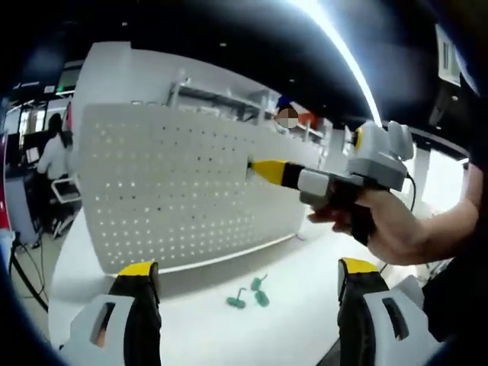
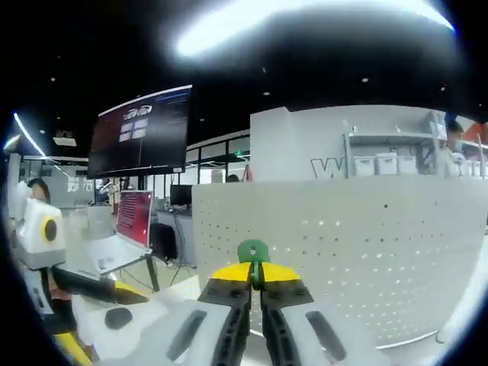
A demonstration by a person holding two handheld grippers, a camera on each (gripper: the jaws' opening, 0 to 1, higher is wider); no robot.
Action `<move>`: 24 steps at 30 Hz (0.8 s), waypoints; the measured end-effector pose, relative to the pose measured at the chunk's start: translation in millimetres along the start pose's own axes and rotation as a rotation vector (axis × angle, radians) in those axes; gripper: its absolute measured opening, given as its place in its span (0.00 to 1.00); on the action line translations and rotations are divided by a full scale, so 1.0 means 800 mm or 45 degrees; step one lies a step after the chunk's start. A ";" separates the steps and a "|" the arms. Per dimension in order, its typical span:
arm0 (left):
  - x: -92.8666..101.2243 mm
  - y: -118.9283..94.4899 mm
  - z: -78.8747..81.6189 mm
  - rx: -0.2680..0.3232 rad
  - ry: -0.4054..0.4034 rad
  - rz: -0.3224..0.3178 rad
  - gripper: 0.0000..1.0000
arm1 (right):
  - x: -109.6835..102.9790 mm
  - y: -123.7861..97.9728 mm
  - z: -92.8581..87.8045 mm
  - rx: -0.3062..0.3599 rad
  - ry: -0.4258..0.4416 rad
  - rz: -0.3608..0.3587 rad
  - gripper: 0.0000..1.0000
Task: Insert the hook assembly into the mounting plate slot until the hook locks in place.
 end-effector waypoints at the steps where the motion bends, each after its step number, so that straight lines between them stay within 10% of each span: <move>1: 0.000 0.000 0.000 0.001 -0.001 -0.004 1.00 | 0.003 0.003 0.001 0.006 0.008 -0.011 0.00; 24: -0.020 0.002 -0.008 -0.029 -0.015 0.004 1.00 | 0.121 0.059 0.034 0.146 0.077 -0.363 0.00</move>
Point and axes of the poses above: the point that each gripper's makers call its tool centre point, and the gripper's own axes: y roughly forward along the fingers, x roughly to its right, z roughly out of its top, the point moved 2 cm from there along -y, roughly backward along the fingers, and after that the axes turned 10 degrees about y, right-handed, at the moved point
